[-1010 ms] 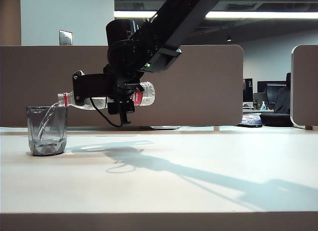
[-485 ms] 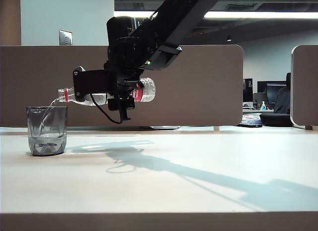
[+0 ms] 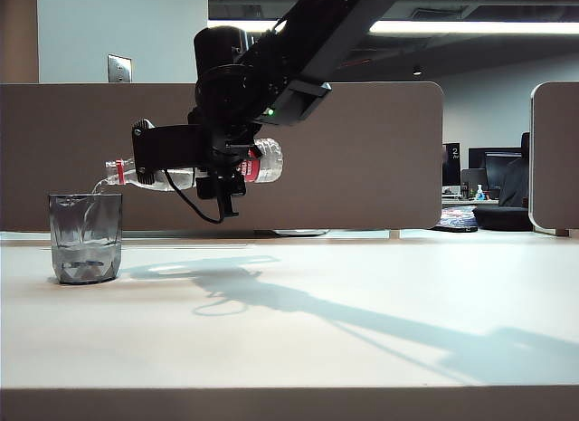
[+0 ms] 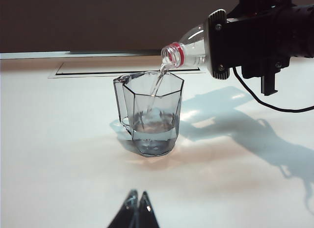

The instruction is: Pick up the mineral water bottle on the table and pour water into the mug until it's half full.

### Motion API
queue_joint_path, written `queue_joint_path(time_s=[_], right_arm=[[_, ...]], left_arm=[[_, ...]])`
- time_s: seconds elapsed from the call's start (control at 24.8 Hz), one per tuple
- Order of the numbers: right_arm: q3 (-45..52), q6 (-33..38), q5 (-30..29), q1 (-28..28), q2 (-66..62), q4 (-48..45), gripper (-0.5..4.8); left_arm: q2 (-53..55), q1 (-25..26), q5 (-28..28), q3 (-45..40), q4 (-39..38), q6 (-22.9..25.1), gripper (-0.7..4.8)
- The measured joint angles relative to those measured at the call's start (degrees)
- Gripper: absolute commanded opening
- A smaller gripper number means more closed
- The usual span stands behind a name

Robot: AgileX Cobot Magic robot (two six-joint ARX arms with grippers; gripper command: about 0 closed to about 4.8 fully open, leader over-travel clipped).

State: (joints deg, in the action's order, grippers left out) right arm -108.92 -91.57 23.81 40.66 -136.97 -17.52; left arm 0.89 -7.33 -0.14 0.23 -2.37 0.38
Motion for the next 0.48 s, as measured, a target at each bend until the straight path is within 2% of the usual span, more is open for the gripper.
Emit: queue_joint_path(time_s=[0.28, 0.48], right_arm=[[0.0, 0.26, 0.17, -0.07, 0.31, -0.13, 2.55], [0.0, 3.82, 0.22, -0.07, 0.31, 0.02, 2.51]], left_arm=[[0.0, 0.0, 0.0, 0.0, 0.0, 0.0, -0.05], [0.0, 0.0, 0.0, 0.0, 0.0, 0.0, -0.05]])
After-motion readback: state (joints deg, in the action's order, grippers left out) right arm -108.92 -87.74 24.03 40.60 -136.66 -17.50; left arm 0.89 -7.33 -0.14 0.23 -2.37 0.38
